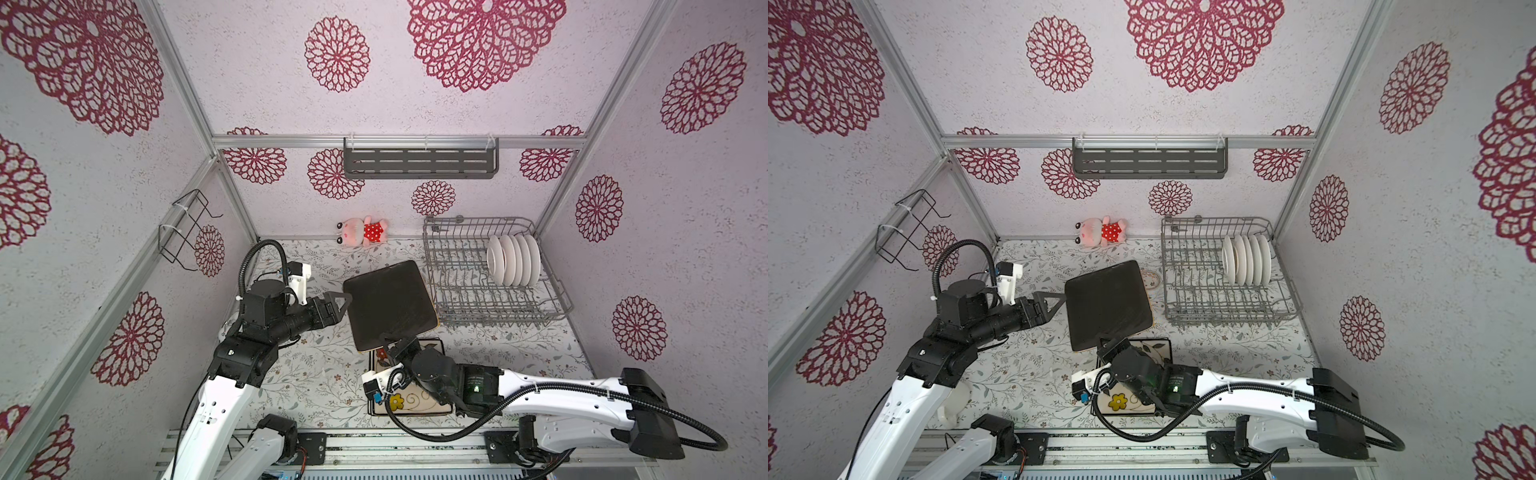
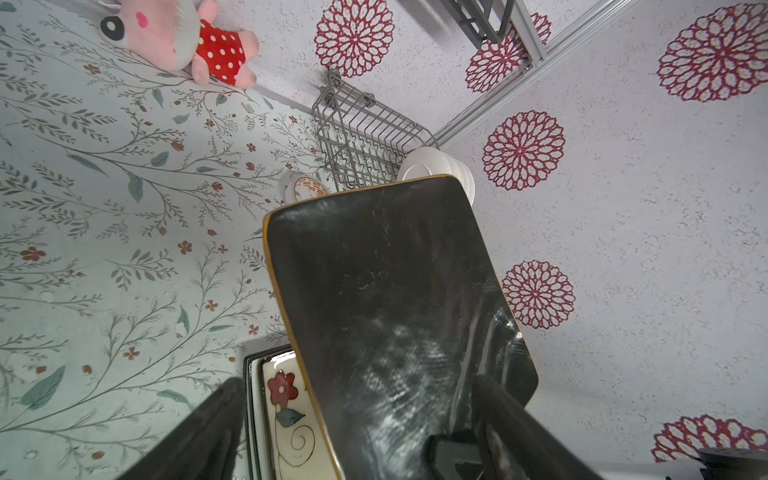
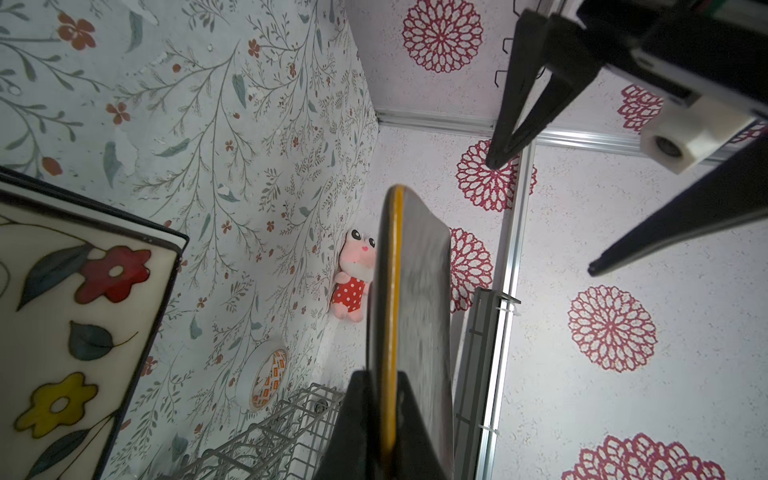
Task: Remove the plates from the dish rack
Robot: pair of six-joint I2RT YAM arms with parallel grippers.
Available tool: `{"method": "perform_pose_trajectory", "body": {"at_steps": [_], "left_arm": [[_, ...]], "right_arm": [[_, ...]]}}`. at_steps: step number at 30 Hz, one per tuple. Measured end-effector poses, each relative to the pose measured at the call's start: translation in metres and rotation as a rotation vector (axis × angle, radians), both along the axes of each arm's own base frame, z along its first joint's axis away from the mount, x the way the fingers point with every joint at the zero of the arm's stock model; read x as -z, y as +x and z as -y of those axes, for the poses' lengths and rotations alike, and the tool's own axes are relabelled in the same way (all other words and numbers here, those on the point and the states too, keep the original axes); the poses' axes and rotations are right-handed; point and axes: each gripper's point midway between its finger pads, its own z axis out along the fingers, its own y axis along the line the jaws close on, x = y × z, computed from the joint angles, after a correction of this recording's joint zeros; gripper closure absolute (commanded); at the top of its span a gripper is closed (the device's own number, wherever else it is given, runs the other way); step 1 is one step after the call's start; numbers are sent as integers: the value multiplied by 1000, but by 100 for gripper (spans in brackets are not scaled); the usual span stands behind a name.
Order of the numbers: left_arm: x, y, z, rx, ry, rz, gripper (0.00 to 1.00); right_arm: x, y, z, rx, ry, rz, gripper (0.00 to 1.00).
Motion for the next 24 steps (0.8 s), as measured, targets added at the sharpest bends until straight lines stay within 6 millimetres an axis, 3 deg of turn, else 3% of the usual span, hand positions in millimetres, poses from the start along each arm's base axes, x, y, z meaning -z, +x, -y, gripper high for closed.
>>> {"method": "perform_pose_trajectory", "body": {"at_steps": [7, 14, 17, 20, 24], "left_arm": [[22, 3, 4, 13, -6, -57, 13], [25, 3, 6, 21, -15, -60, 17], [30, 4, 8, 27, -25, -69, 28], [36, 3, 10, 38, -35, -94, 45], [35, 5, 13, 49, -47, -95, 57]], "right_arm": [[3, -1, -8, 4, -1, 16, 100], [-18, -2, -16, 10, 41, 47, 100], [-25, -4, -21, 8, 65, 61, 100], [-26, -5, -25, 4, 69, 70, 100], [-23, -7, -27, 3, 59, 76, 100]]}}
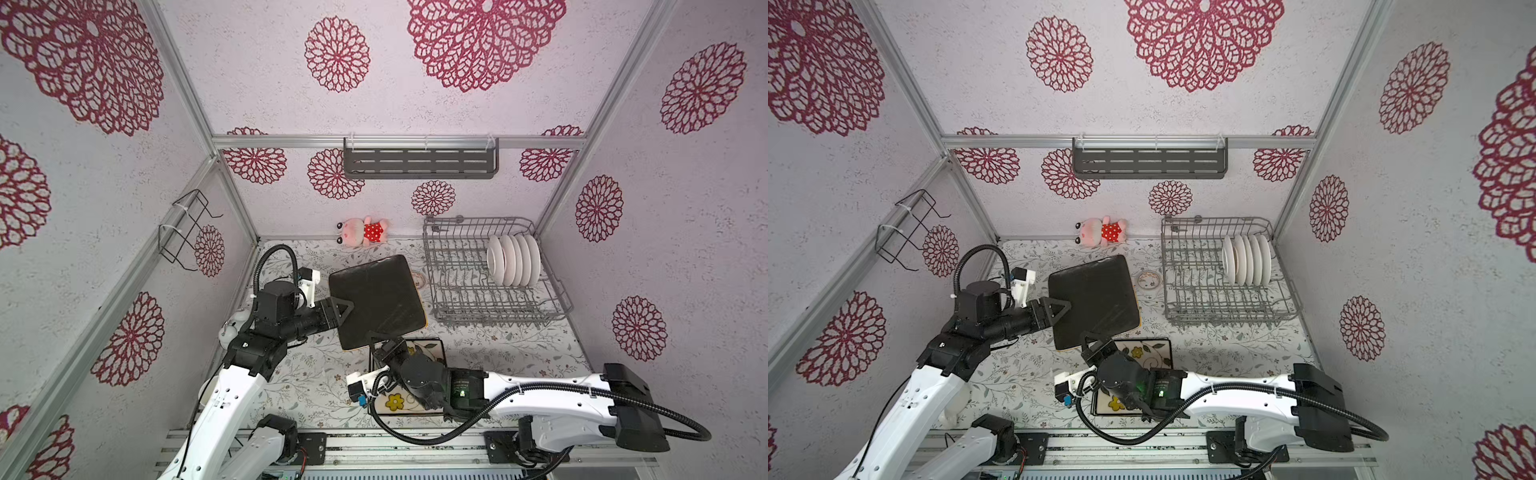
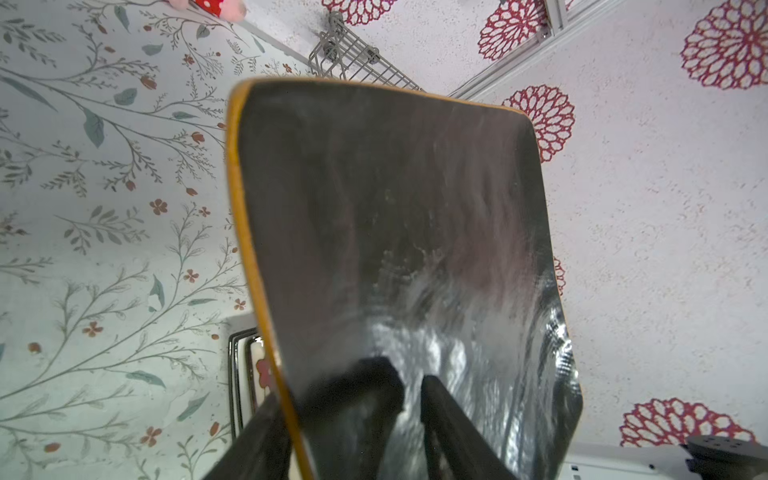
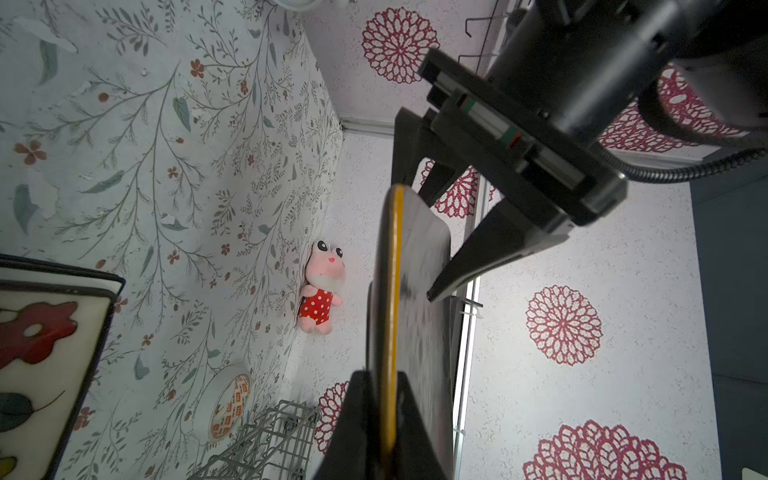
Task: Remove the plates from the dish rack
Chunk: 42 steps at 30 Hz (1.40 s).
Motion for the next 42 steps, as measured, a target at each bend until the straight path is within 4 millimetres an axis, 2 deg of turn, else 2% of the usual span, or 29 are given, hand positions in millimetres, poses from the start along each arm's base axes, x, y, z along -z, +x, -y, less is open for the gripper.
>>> {"method": "perform_pose_trajectory", "body": {"at_steps": [6, 14, 22, 27, 32, 42], "left_arm": [[-3, 0, 0, 1, -11, 9, 73], [-18, 3, 1, -9, -72, 35, 85], [-21, 5, 4, -3, -109, 48, 100], [-23, 6, 5, -3, -126, 51, 100], [-20, 1, 5, -2, -142, 45, 100], [12, -19, 6, 4, -177, -34, 100]], "right_arm": [[-4, 1, 1, 14, 18, 5, 100], [-12, 5, 3, 48, 66, 4, 100], [-14, 6, 5, 63, 80, 5, 100], [-14, 6, 5, 69, 88, 4, 100], [-9, 3, 6, 71, 94, 6, 95], [18, -16, 9, 61, 53, -17, 84]]}}
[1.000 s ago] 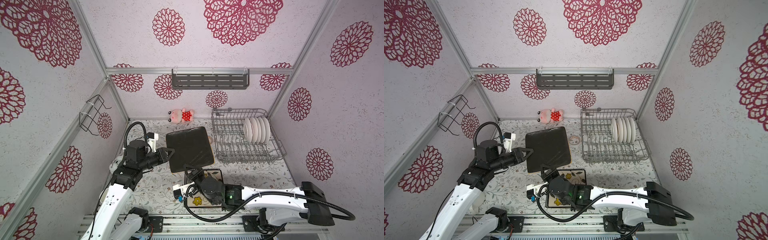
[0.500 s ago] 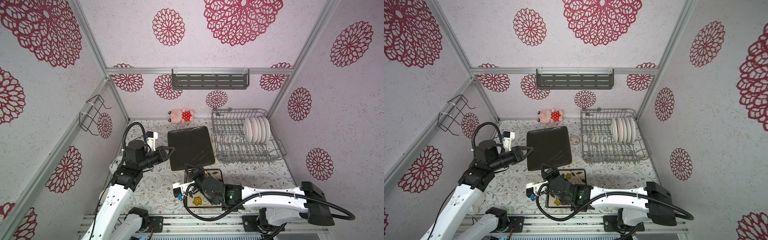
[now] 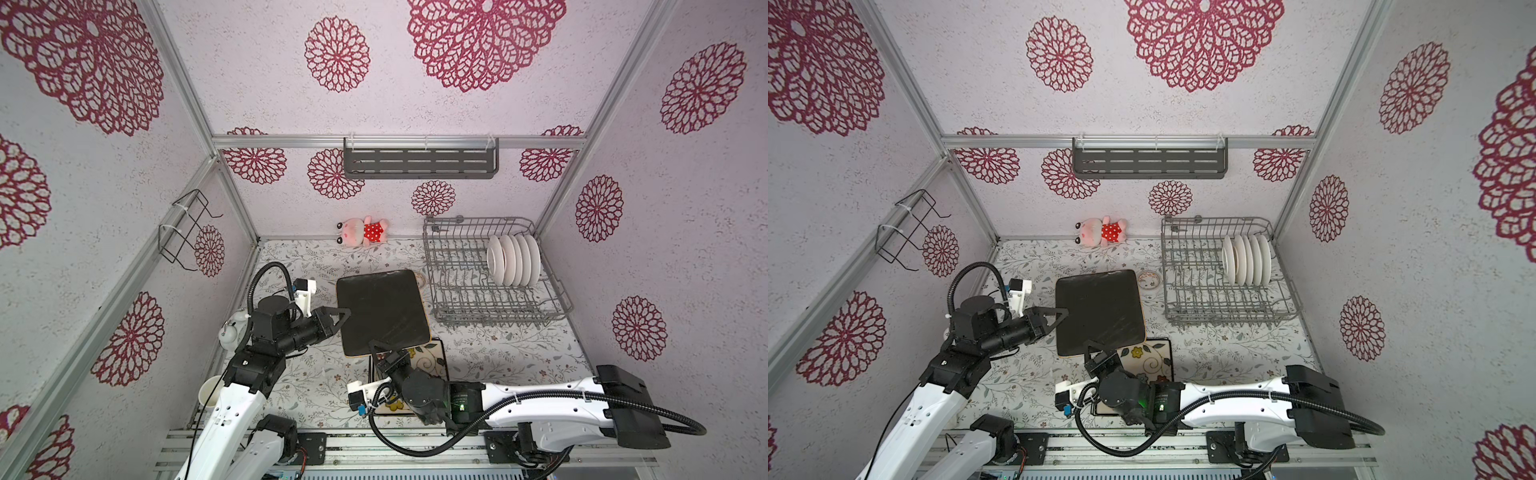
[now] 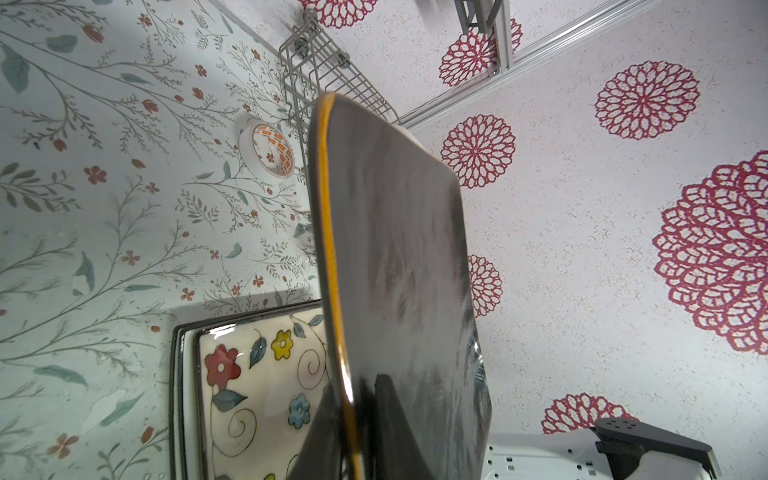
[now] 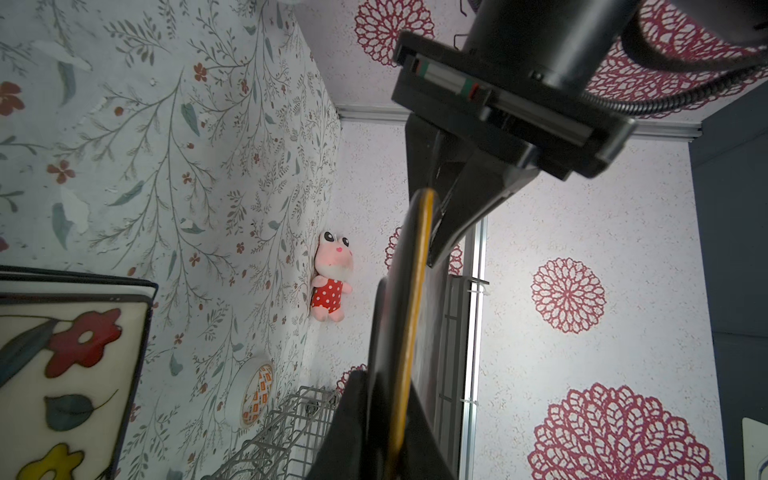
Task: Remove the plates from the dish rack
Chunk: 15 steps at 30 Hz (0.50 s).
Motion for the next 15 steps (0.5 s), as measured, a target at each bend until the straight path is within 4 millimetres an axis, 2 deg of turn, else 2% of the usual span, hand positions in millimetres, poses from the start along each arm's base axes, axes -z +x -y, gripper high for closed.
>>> {"method": "perform_pose_trajectory", "body": {"at_steps": [6, 15], "left_arm": [[21, -11, 6, 25, -4, -63, 100], [52, -25, 15, 56, 22, -136, 100]], "right_arm": [[20, -15, 1, -19, -62, 2, 77], [46, -33, 5, 5, -66, -40, 74]]}}
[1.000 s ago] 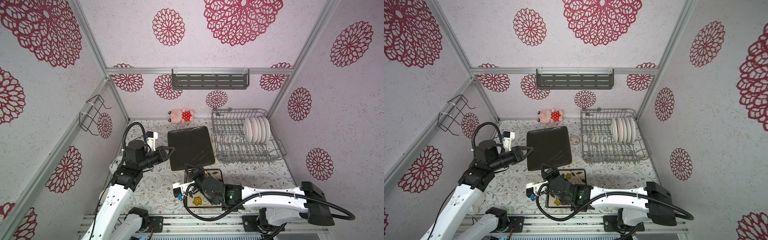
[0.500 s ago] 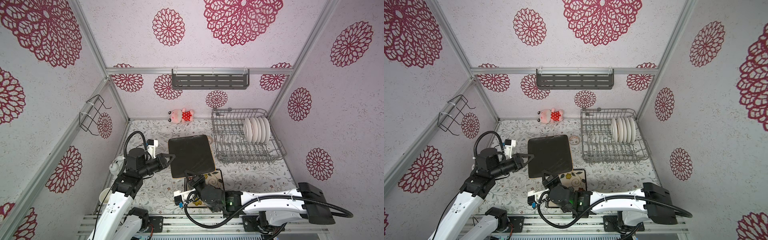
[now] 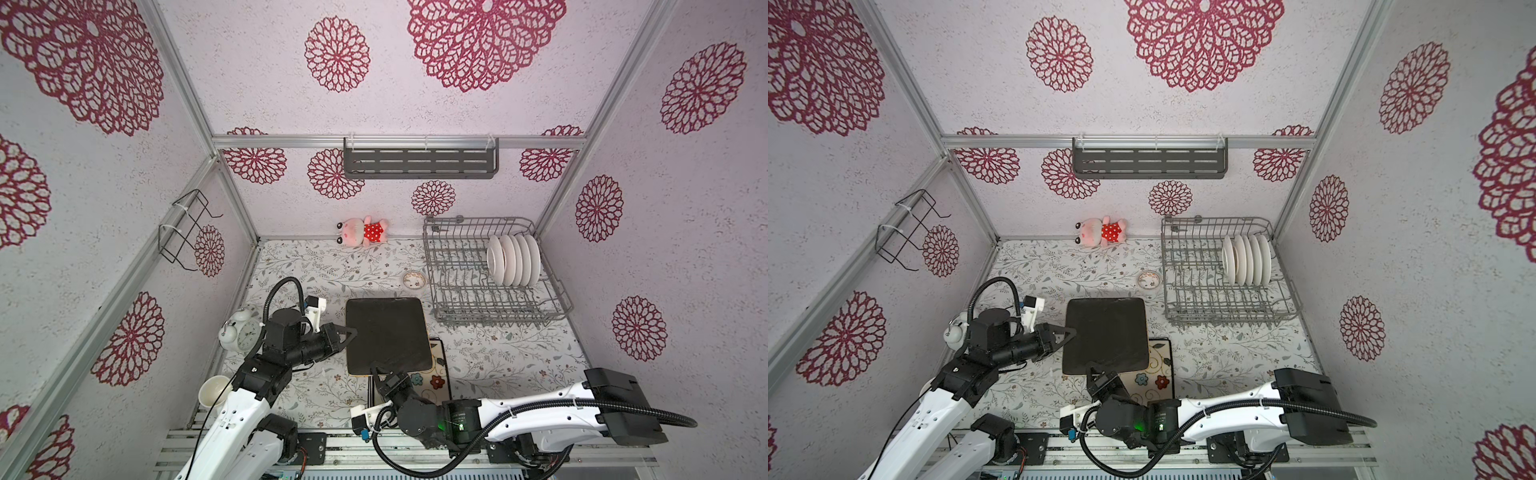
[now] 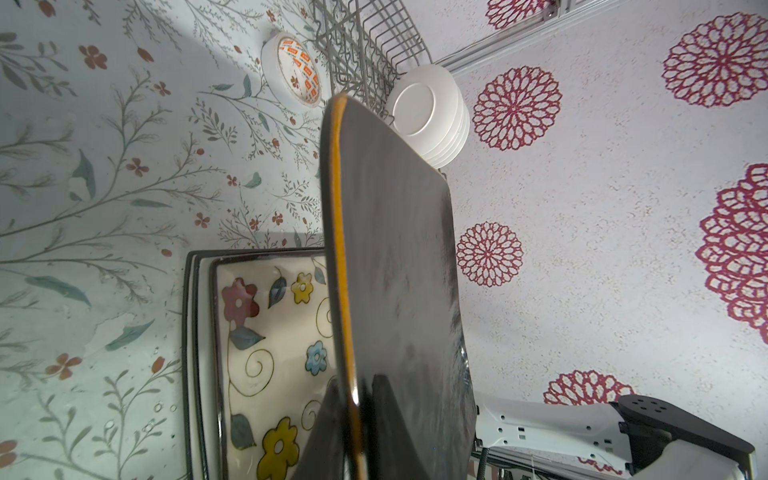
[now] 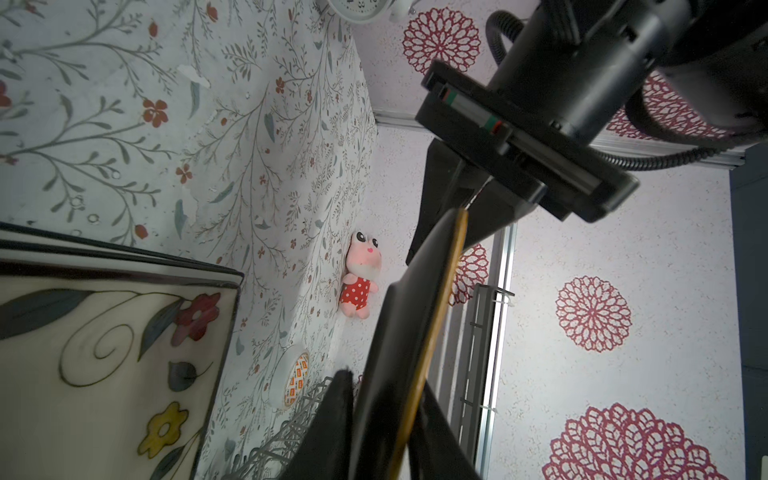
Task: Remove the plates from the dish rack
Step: 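Lower the dark square plate onto the flowered plate stack with both grippers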
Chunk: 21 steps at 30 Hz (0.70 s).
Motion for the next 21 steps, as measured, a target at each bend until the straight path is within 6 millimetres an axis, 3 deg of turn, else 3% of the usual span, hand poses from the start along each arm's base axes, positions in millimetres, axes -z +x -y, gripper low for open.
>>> {"method": "perform_pose_trajectory", "body": {"at_steps": [21], "left_arm": [[68, -19, 22, 17, 53, -105, 100]], "right_arm": [[66, -21, 18, 97, -53, -172, 67]]}}
